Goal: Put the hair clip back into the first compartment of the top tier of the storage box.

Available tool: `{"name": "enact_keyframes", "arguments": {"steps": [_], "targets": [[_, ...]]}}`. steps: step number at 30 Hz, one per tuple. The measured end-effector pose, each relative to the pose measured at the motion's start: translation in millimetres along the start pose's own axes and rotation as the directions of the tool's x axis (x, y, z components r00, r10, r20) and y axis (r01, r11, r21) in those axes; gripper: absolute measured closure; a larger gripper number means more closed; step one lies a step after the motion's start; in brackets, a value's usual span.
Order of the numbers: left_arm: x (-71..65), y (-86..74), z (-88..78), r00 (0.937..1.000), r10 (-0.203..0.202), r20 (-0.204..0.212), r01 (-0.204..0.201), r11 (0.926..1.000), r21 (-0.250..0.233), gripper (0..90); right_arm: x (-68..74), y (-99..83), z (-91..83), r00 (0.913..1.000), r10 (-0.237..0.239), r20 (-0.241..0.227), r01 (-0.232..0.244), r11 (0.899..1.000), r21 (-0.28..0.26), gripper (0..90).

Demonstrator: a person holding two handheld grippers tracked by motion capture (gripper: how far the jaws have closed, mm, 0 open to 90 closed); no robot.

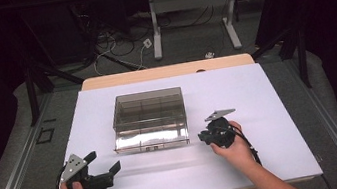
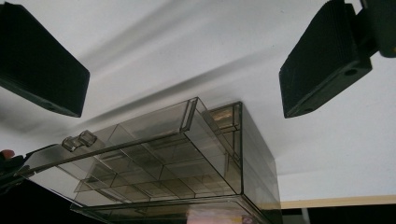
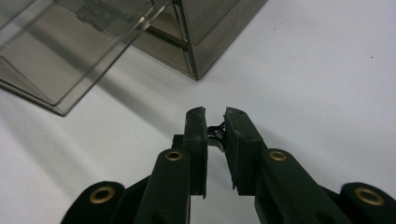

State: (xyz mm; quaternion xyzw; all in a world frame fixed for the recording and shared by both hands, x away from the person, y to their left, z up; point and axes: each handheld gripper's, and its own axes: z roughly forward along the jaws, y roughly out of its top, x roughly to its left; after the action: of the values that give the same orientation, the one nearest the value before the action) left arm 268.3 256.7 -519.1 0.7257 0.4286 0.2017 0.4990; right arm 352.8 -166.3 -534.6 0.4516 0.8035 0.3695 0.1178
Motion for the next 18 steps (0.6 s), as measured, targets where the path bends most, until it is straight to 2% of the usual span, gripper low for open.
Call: {"name": "enact_keyframes", "arguments": {"steps": [2, 10, 12, 13, 18], "targets": [[-0.7, -0.2, 0.3, 0.9999, -0.011, 0.003, 0.011, 0.9999, -0.001, 1.9, 2.4, 1.2, -2.7, 1.0000, -0.001, 0.000, 0.001, 1.000, -0.003, 79.5], [-0.1, -0.1, 0.3, 1.0000, -0.002, 0.003, 0.002, 1.0000, -0.001, 2.0, 10.7, 8.3, -12.8, 0.9999, -0.013, -0.011, 0.013, 1.000, -0.010, 79.5], [-0.1, -0.2, 0.2, 1.0000, -0.004, 0.002, 0.004, 1.0000, -0.001, 2.0, 13.8, 11.3, -16.7, 0.9999, -0.012, -0.008, 0.012, 1.000, 0.003, 79.5], [-0.1, -0.2, 0.2, 1.0000, -0.005, 0.002, 0.005, 1.0000, -0.001, 2.0, 14.4, 12.0, -16.3, 0.9998, -0.019, -0.005, 0.018, 1.000, -0.021, 79.4], [-0.3, -0.4, 0.2, 0.9999, -0.012, 0.005, 0.012, 0.9999, -0.003, 1.9, 18.3, 17.7, -21.7, 0.9997, -0.021, -0.015, 0.021, 1.000, -0.014, 79.4]]}}
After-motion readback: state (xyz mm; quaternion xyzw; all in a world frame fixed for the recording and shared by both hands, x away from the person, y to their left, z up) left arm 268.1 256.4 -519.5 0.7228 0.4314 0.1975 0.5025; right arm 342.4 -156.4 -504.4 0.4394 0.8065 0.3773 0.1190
